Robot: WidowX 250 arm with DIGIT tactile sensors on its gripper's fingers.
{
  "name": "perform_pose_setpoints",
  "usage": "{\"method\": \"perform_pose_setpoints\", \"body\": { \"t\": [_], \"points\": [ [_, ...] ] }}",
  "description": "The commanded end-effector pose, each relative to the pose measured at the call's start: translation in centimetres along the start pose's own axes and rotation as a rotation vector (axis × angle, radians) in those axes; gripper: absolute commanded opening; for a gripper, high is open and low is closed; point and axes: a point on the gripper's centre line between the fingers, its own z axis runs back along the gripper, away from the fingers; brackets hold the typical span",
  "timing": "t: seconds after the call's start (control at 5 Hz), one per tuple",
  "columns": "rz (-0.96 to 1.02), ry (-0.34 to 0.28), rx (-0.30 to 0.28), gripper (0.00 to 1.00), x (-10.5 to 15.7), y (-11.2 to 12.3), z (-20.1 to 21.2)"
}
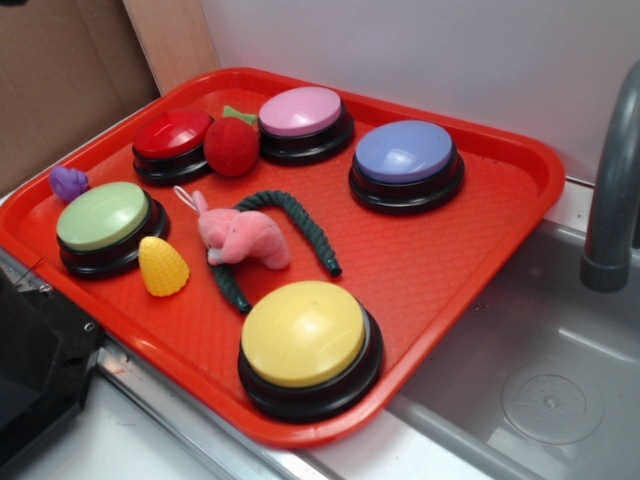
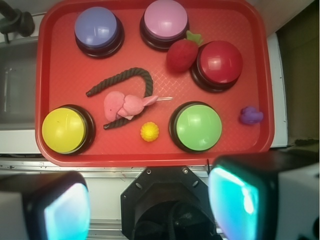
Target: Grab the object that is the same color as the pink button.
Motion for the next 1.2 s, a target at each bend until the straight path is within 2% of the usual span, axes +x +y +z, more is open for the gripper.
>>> {"method": "perform_pose_setpoints", "body": {
  "t": [0.0,0.2,0.4,0.6,0.8,1.0],
  "points": [
    [0.000,0.000,0.000,1.00,0.0,0.0,0.0],
    [0.093,-0.008,-0.034,1.00,0.2,0.1,-0.5],
    [0.351,-0.030,-0.120,1.00,0.6,-0.6,-2.2],
    [0.594,-0.035,-0.090,1.00,2.2,-1.8,-5.2],
    [0.754,-0.077,-0.081,1.00,3.6,-2.6,-8.6],
    [0.820,-0.070,-0.054,1.00,5.5,-3.9,-12.5]
  ]
}}
